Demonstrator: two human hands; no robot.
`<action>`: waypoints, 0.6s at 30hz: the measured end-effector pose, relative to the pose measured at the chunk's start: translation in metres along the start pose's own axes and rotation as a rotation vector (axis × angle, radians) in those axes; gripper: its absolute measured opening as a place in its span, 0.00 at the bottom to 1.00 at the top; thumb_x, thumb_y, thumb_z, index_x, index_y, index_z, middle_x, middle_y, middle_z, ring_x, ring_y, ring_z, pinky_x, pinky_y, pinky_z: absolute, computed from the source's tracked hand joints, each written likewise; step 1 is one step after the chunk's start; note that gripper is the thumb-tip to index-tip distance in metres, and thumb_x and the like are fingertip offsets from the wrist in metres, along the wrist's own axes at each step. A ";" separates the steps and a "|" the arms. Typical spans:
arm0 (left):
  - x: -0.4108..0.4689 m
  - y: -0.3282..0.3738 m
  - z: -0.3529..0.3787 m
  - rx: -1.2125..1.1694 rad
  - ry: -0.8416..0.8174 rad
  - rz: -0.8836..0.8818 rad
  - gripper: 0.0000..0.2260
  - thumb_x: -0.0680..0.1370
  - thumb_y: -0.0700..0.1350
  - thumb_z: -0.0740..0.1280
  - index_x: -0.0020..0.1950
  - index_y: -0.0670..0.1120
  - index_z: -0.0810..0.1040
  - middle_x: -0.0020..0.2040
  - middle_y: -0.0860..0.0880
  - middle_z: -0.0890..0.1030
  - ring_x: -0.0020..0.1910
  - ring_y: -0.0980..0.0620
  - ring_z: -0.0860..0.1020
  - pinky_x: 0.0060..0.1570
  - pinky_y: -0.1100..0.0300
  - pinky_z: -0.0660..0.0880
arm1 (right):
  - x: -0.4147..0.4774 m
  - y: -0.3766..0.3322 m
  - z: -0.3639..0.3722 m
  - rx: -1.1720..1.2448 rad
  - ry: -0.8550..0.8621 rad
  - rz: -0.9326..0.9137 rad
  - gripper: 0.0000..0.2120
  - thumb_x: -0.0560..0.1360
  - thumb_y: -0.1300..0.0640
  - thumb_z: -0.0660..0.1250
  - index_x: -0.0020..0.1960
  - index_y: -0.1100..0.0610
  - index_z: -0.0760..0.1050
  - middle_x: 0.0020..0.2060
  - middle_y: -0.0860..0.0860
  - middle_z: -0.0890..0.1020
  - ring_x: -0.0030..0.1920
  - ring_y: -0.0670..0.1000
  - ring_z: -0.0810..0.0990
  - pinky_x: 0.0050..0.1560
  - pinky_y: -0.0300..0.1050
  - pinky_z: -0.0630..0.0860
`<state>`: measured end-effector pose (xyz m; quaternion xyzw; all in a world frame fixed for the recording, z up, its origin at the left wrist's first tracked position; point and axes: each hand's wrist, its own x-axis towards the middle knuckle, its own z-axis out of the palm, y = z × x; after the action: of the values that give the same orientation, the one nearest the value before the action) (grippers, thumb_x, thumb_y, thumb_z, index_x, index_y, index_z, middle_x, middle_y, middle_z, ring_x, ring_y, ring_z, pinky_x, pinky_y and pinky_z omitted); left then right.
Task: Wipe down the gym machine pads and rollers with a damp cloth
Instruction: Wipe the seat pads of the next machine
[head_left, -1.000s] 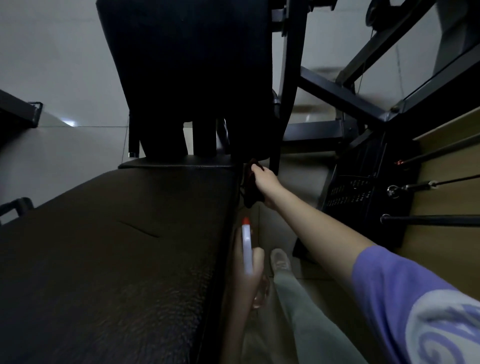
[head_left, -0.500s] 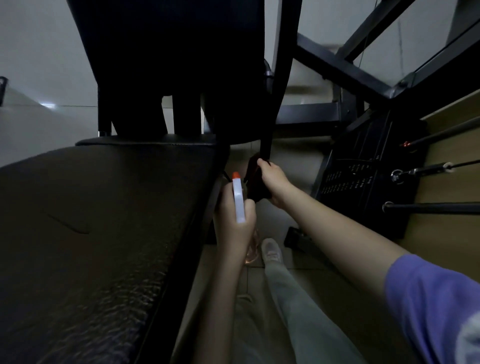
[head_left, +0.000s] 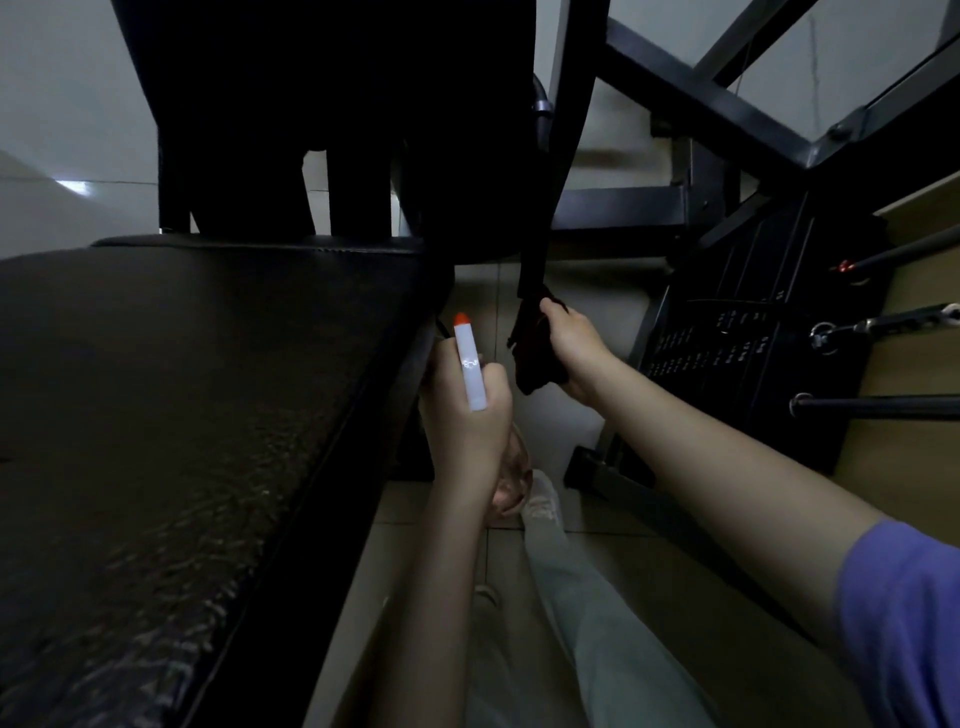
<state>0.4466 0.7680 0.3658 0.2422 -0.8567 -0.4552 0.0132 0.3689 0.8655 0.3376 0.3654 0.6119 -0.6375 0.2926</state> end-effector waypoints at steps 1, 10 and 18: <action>0.000 -0.002 0.001 -0.004 -0.009 0.003 0.07 0.71 0.42 0.59 0.40 0.37 0.69 0.33 0.43 0.72 0.30 0.51 0.70 0.31 0.60 0.66 | 0.000 0.000 0.000 0.003 0.000 -0.006 0.09 0.83 0.53 0.53 0.56 0.56 0.68 0.56 0.66 0.77 0.57 0.64 0.77 0.55 0.52 0.75; -0.006 -0.026 -0.012 0.134 -0.047 0.115 0.23 0.78 0.43 0.59 0.73 0.39 0.66 0.67 0.39 0.73 0.63 0.49 0.72 0.58 0.67 0.65 | 0.024 -0.028 0.060 -0.013 -0.109 -0.083 0.28 0.78 0.44 0.59 0.73 0.58 0.62 0.64 0.58 0.73 0.62 0.59 0.74 0.65 0.58 0.70; -0.007 -0.044 -0.014 0.074 -0.083 0.128 0.20 0.72 0.37 0.62 0.64 0.36 0.68 0.54 0.29 0.79 0.49 0.34 0.81 0.42 0.46 0.79 | 0.015 -0.037 0.087 0.070 -0.086 -0.135 0.21 0.81 0.52 0.56 0.71 0.60 0.64 0.60 0.59 0.75 0.59 0.59 0.74 0.61 0.51 0.73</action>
<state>0.4737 0.7392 0.3409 0.1684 -0.8865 -0.4310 -0.0021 0.3205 0.7829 0.3444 0.3054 0.5992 -0.6921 0.2620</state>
